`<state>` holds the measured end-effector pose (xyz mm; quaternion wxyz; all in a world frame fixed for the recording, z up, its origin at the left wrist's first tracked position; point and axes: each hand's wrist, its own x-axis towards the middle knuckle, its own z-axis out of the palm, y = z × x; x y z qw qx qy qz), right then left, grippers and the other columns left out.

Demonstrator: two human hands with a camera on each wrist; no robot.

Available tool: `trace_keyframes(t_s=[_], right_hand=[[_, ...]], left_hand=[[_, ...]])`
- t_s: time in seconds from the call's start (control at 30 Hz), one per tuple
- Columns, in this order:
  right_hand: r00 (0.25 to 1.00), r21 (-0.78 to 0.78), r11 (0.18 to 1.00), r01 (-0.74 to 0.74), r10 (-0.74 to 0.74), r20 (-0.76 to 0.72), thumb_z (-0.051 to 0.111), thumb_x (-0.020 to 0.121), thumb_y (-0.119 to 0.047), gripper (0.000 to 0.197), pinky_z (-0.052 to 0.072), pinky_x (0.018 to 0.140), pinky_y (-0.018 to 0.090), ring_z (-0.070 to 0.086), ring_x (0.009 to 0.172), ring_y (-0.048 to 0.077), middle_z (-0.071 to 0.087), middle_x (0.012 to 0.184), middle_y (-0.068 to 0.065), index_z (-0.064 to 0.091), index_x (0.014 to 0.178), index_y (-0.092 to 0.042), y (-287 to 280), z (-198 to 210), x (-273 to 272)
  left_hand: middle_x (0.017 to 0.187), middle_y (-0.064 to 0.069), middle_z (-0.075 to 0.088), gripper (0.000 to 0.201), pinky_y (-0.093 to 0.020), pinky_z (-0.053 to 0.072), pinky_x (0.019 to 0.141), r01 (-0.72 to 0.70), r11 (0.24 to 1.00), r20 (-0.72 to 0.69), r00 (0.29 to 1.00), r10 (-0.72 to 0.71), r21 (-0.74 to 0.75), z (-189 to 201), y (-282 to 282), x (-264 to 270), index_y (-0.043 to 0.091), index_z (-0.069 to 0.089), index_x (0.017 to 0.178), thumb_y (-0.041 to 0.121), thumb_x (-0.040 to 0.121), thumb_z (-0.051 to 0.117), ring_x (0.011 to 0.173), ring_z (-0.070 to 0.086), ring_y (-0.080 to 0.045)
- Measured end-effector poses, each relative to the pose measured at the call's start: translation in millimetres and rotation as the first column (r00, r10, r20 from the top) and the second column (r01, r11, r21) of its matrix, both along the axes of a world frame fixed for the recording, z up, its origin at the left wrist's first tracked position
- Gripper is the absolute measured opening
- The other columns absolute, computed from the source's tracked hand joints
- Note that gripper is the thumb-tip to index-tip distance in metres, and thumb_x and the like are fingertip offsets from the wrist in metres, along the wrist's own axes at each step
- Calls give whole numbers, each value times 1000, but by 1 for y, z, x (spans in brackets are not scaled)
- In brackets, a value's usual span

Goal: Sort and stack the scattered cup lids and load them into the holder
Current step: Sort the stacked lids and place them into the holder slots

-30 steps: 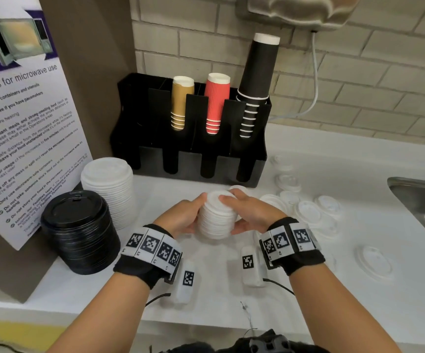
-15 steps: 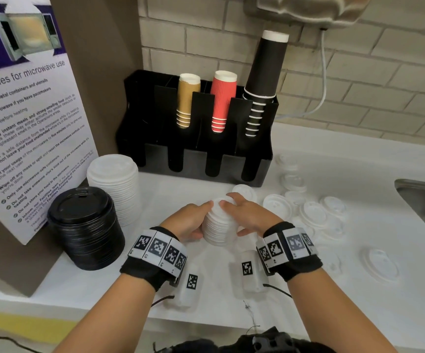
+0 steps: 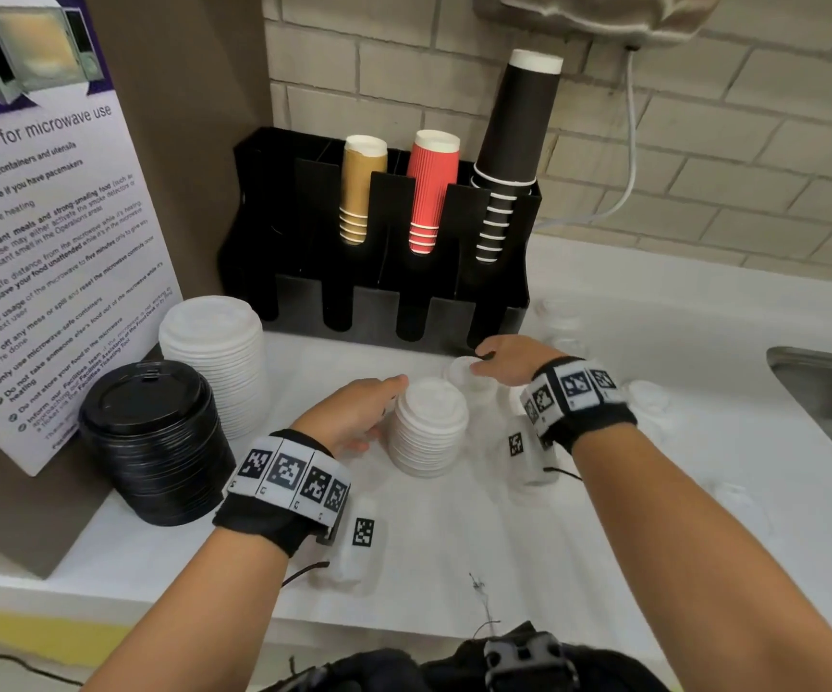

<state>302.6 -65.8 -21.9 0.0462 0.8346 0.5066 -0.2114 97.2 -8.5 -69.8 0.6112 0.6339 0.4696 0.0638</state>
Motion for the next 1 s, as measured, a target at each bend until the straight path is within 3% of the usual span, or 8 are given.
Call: trace_keyframes(t_s=[0.17,0.27,0.37,0.47,0.57,0.7,0.83,1.0], right_hand=[[988,-168,976,-137,148,51,67,87,-34,76,29,110,33,33,139,25,31,154,6,27,151,-24,28,-10,0],[977,-215,964,-159,185,106,70,86,-24,72,38,101,32,40,134,27,38,149,8,33,148,-20,38,-13,-5],[972,-203,964,-174,201,125,70,86,-19,62,42,81,30,52,120,30,44,138,13,42,141,-21,39,-20,-7],[970,-181,965,-188,211,119,72,83,-19,60,43,77,31,56,112,30,49,131,13,44,137,-22,36,-26,-5],[966,-182,963,-201,225,126,73,83,-23,61,43,77,32,56,108,30,52,125,11,42,135,-25,32,-30,-5],[991,29,991,-131,132,-10,67,86,-34,50,48,78,33,56,94,25,54,118,9,43,128,-25,21,-17,2],[890,246,966,75,46,-453,63,87,-36,32,51,73,25,60,90,17,60,104,6,48,115,-37,-5,7,2],[865,314,949,-8,164,-475,76,77,-27,37,46,77,19,61,91,10,61,108,-2,59,108,-38,-33,7,-9]], left_hand=[[130,-3,51,38,-31,41,87,18,979,60,998,-31,202,10,2,0,22,50,131,34,96,55,110,50,-18],[139,2,45,64,-29,39,91,86,947,76,990,-115,309,7,-1,-2,29,44,137,29,81,75,121,44,-15],[148,3,40,94,-26,34,99,190,886,-12,979,-204,423,5,-3,-2,27,35,145,33,67,87,133,38,-16],[150,4,39,106,-24,31,98,257,835,-106,966,-236,486,1,-5,1,25,30,149,34,62,90,135,38,-18],[142,3,46,100,-24,34,95,254,846,-86,966,-243,468,-3,-7,3,24,35,145,27,62,90,129,44,-19],[110,15,57,65,-26,45,87,191,883,29,974,-225,428,-9,-11,3,32,50,114,17,64,88,106,54,-15],[114,11,57,68,-33,47,96,151,885,78,976,-205,440,-14,-17,5,24,54,124,16,65,87,109,55,-16],[109,12,56,73,-35,49,92,125,880,92,978,-187,458,-17,-23,13,22,53,128,17,64,88,104,58,-17]])
